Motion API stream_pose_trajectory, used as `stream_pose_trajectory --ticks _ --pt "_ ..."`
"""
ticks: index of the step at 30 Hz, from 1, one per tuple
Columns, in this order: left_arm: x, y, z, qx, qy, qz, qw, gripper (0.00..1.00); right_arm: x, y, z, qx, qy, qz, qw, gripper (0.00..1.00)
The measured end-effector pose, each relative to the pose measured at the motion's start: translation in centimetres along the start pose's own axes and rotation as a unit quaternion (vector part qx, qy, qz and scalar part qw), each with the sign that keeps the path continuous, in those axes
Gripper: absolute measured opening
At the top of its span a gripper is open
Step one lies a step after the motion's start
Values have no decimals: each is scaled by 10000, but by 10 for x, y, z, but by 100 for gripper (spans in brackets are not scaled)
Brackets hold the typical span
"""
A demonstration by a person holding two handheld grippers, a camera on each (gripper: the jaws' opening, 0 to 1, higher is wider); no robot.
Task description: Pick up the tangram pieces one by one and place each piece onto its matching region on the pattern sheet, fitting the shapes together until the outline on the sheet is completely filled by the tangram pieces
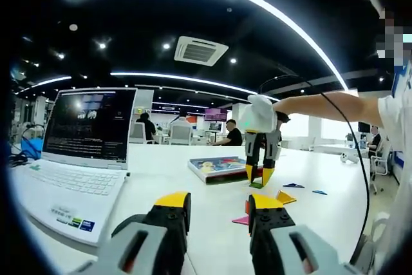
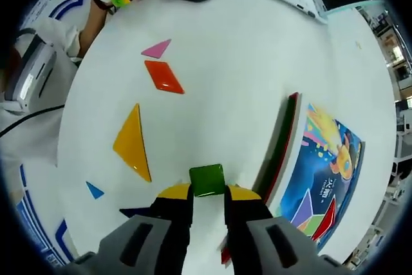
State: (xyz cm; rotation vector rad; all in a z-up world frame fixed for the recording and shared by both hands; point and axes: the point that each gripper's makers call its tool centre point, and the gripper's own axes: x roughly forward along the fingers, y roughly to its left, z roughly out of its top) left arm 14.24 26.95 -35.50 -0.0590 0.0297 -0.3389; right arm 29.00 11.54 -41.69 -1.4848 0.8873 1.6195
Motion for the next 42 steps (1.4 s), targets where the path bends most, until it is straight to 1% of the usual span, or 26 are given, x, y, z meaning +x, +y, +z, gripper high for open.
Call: stream_pose_trajectory --ticks 3,6,7,8,11,12,14,18,20,21,25,30,36,37,39,42 --pt "-1 0 0 -15 -10 -7 10000 38 -15 -3 -1 138 -109 -29 9998 21" --pt "-1 1 1 -35 -21 -13 10000 38 -44 -18 -4 268 -307 -150 9991 21" --pt "-1 1 1 -46 -28 -19 10000 38 -48 -21 -3 298 -374 -173 9987 21" --pt "-1 0 1 -47 -28 -27 10000 38 -63 -32 -4 521 -557 -208 9969 21" --pt "-1 0 1 -43 -21 -44 10000 38 -82 -53 -13 715 -633 -459 9944 21" --pt "-1 0 1 -41 -17 -49 10000 38 -87 -61 -19 776 -593 -510 9939 21" --pt "-1 0 1 -54 -26 -52 10000 38 -92 -70 -25 864 -593 -595 9927 21" --pt "-2 1 2 -69 -34 -52 10000 38 -91 -75 -31 1030 -629 -639 9906 21" --pt "-2 1 2 -77 -40 -50 10000 38 -84 -72 -34 1048 -578 -620 9909 21" --pt "-2 1 1 -73 -39 -48 10000 38 -81 -74 -37 1065 -539 -630 9908 21" --pt "-2 -1 0 -49 -16 -46 10000 38 -73 -92 -46 1228 -466 -591 9896 21" --pt "-2 0 -1 -31 9 -36 10000 38 -57 -98 -51 1381 -364 -565 9881 21" --pt "-1 2 -1 -8 17 -12 10000 38 -47 -116 -60 1534 -293 -543 9862 21" --pt "-1 1 -1 -5 16 -12 10000 38 -44 -117 -62 1565 -268 -529 9859 21" --pt "-1 1 0 -4 13 -19 10000 38 -35 -110 -63 1602 -238 -514 9855 21" --pt "-1 2 -1 -1 20 -10 10000 38 -27 -113 -66 1686 -218 -459 9844 21"
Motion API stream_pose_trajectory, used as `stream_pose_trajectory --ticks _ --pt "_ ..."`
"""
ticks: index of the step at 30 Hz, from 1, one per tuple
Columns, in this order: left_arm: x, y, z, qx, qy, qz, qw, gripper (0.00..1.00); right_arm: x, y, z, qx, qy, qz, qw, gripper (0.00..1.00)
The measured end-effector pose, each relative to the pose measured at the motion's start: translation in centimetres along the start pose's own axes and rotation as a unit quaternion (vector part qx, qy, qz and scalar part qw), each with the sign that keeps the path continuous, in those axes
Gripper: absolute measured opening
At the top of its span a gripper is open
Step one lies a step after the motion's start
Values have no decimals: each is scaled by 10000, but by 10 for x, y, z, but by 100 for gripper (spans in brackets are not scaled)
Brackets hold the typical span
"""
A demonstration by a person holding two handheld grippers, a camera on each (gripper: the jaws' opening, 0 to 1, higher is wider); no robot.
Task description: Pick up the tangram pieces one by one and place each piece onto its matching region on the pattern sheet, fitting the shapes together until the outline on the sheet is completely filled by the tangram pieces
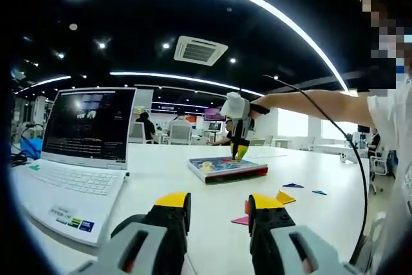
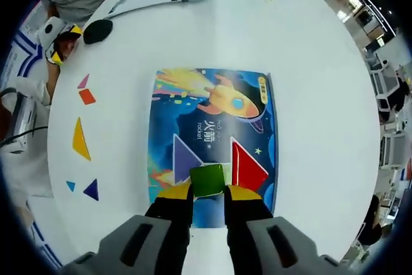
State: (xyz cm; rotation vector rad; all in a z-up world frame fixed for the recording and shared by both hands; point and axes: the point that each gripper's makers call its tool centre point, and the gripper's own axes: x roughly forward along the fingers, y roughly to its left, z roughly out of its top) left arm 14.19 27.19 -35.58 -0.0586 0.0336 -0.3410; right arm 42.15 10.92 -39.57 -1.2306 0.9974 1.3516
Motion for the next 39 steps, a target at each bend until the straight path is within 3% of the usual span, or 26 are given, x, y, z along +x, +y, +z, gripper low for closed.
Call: stream_pose_trajectory --ticks 9,14,19,25,39 --pt "2 0 0 51 25 15 10000 37 2 -31 0 289 9 61 9996 21" --pt "3 1 -1 79 52 32 9999 37 5 -24 6 548 -85 181 9983 21" --pt "2 0 -1 68 53 33 10000 37 2 -32 5 528 3 162 9985 22" --pt "2 2 -1 50 38 41 10000 37 -3 -47 5 983 -21 143 9951 22" --pt "1 1 -1 58 39 39 10000 36 -6 -54 -2 780 -29 71 9969 22"
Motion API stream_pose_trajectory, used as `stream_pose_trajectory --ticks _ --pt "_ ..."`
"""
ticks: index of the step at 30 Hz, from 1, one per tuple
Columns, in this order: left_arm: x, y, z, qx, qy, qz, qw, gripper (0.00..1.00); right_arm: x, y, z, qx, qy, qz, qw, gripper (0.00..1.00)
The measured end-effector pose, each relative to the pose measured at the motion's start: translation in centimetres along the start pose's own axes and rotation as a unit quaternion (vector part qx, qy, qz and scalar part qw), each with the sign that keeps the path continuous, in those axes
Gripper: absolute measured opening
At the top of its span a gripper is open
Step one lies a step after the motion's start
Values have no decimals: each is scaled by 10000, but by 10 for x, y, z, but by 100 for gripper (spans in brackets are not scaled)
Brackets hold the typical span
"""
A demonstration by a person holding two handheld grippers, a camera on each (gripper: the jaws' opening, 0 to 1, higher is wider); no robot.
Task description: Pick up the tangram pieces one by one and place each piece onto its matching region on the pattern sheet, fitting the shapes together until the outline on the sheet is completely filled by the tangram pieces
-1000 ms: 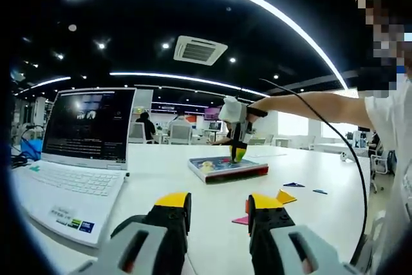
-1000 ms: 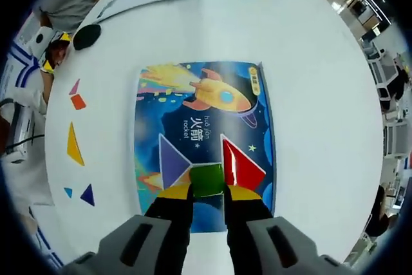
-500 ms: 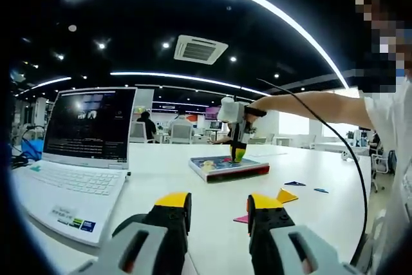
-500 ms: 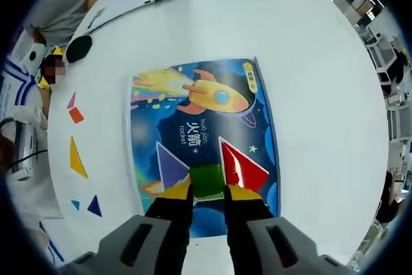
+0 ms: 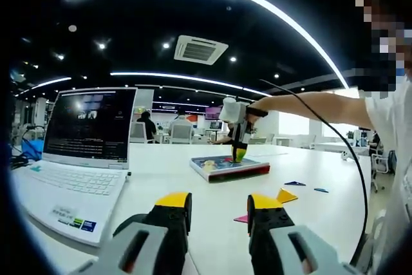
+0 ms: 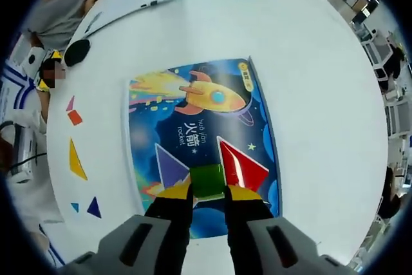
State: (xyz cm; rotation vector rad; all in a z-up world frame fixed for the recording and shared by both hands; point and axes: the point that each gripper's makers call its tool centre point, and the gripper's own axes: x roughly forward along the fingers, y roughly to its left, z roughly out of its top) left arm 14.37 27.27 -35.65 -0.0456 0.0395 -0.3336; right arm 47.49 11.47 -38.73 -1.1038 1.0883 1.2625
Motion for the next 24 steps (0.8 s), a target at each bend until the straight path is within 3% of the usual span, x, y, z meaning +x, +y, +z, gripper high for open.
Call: stream_pose_trajectory --ticks 4,6,7,9,14,17,24 --pt "0 0 0 21 6 8 10000 36 0 6 1 -328 -125 -49 9994 23" --pt "0 0 0 33 14 4 10000 36 1 13 -1 -227 -143 -165 9995 24" --pt "0 -1 -1 38 15 -2 10000 36 1 15 -2 53 -188 -229 9995 26" --pt "0 -1 0 34 10 0 10000 36 -2 16 3 23 -334 -130 9994 32" --pt "0 -1 -1 37 14 6 10000 36 -28 34 10 -217 -698 -197 9971 32" --pt "0 -2 -1 23 4 5 10000 36 -40 70 3 -364 -754 -246 9962 32" --pt "-1 -2 -1 -5 -8 -25 10000 36 -54 115 -15 -564 -607 -312 9961 32"
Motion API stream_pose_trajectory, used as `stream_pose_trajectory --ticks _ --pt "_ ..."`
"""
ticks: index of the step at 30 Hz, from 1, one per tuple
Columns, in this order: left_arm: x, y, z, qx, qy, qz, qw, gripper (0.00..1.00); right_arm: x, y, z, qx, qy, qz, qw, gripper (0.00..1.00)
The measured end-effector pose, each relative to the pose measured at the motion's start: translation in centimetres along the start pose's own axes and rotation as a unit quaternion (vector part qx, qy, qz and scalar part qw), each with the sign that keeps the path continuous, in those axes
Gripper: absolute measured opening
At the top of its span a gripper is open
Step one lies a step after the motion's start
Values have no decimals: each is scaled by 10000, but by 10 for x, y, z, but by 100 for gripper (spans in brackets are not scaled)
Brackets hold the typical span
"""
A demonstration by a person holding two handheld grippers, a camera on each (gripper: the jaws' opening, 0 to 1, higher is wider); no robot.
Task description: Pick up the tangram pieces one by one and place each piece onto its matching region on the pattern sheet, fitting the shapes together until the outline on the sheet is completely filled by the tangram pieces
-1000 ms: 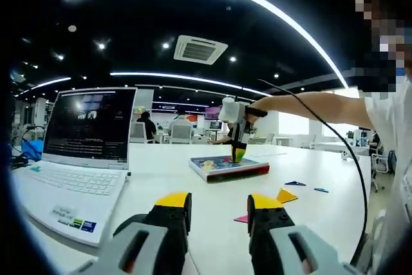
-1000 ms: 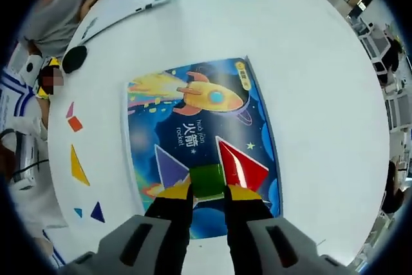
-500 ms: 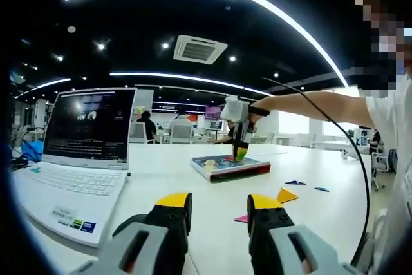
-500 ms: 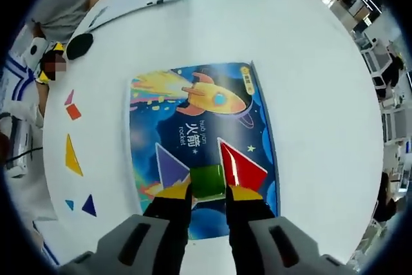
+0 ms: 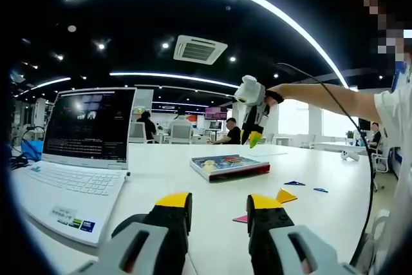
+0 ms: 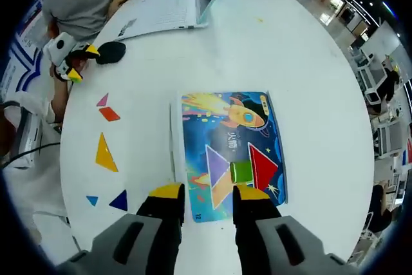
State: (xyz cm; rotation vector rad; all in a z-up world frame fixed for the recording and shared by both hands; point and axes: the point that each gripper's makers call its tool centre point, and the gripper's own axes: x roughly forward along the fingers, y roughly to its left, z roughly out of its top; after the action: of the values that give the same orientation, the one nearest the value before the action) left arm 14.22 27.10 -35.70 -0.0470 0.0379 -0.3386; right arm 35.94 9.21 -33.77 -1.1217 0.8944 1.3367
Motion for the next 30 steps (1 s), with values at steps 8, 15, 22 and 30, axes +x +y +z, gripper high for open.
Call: stream_pose_trajectory --ticks 8,15,22,30 --pt "0 0 0 -32 -11 -19 10000 36 -2 52 -13 -393 320 94 9987 31" --pt "0 1 0 -51 -31 -24 10000 36 9 101 -16 -984 629 409 9923 31" --pt "1 0 0 -48 -21 -42 10000 36 20 125 -13 -1331 758 643 9861 31" --pt "1 1 1 -65 -35 -55 10000 36 25 130 -44 -1124 870 812 9865 31"
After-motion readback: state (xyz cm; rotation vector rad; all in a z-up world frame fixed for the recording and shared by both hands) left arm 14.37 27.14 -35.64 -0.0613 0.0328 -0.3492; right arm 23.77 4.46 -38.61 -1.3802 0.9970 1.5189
